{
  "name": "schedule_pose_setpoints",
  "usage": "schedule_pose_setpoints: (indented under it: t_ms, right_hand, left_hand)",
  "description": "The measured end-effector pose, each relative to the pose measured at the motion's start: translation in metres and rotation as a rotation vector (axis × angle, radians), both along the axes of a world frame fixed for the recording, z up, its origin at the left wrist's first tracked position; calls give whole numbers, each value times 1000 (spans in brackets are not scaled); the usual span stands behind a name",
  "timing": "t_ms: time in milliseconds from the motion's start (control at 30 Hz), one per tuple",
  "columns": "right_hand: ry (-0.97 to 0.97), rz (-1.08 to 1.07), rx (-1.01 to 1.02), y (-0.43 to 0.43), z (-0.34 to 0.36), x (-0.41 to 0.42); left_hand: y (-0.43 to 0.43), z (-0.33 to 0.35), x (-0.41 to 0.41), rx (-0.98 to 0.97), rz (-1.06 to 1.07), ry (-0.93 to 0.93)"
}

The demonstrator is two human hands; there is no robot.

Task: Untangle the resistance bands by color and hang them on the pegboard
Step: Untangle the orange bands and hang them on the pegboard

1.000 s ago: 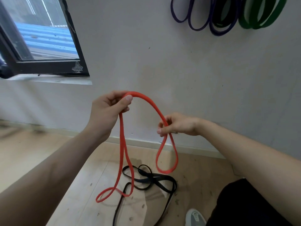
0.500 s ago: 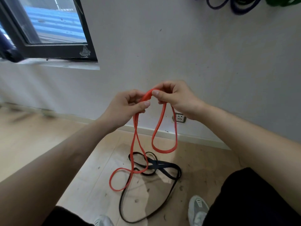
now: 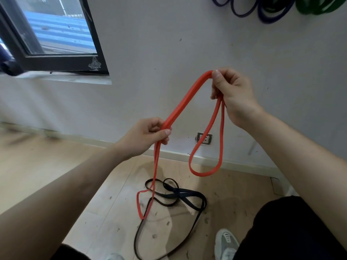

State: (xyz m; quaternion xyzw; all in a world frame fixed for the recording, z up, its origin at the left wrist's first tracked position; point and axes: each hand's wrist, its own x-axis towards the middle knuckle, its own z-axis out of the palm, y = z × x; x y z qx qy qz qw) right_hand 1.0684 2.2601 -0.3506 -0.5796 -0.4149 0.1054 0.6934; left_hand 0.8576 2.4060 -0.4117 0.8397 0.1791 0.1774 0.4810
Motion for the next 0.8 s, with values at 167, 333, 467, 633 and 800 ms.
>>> schedule_pose_setpoints:
  t_ms: [167, 333, 467, 633, 800]
  right_hand:
    - [69, 115, -193, -7, -18, 26]
    - [-90, 241, -454, -11, -40, 39]
    - [-165, 347, -628, -5, -50, 29]
    - [-205, 417, -691, 4, -53, 10]
    - [-55, 494, -542, 9, -38, -15]
  left_hand:
    - [7, 9, -6, -69, 164, -172]
    - [7, 25, -8, -80, 305, -327]
    - [2, 40, -5, -86, 342, -427]
    - [-3, 51, -4, -30, 331, -499]
    - [-5, 49, -3, 23, 248, -430]
